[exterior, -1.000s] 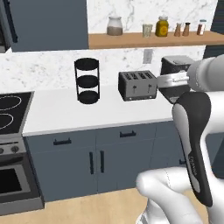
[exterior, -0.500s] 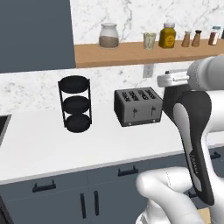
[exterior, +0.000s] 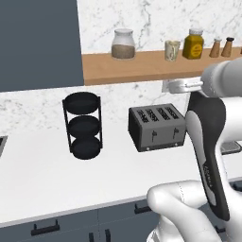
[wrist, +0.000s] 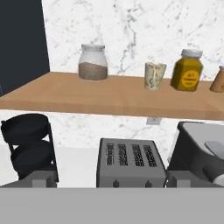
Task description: Gather all objects into one cabinet and sort the glasses and bowls to opposite sides.
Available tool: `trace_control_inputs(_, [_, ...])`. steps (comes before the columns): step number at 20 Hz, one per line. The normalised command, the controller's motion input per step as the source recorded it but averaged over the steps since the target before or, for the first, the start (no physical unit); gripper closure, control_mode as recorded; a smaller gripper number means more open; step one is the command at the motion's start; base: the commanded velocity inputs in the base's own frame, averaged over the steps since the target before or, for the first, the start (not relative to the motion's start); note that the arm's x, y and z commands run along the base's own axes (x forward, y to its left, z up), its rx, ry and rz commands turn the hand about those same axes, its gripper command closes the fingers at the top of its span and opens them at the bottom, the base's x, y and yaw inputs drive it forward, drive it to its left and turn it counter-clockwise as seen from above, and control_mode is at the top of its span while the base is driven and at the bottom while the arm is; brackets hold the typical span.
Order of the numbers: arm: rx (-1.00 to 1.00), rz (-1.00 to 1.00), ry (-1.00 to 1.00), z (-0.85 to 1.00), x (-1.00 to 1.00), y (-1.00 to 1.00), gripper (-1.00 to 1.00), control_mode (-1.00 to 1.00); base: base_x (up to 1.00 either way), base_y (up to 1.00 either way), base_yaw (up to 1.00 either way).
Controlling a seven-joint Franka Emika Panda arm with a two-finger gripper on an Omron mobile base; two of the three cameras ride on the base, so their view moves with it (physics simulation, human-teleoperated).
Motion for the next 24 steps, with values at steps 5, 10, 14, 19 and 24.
trace_control_inputs(5, [0.09,-0.06,0.0,0.0,0.01,-0.4,-1.0,-1.0,0.0,0.0,0.0])
trace_control_inputs(10, [0.09,-0.15,0.03,0.0,0.34,-0.48,-1.0,-1.0,0.0,0.0,0.0])
trace_control_inputs(14, [0.06,-0.18,0.14,0.02,0.62,-0.26,-1.0,-1.0,0.0,0.0,0.0])
trace_control_inputs(19, [0.01,-0.13,0.29,0.0,0.66,-0.16,-1.0,-1.0,0.0,0.0,0.0])
trace_control_inputs(24, [0.0,0.0,0.26,0.0,0.59,-0.16,-1.0,-1.0,0.0,0.0,0.0])
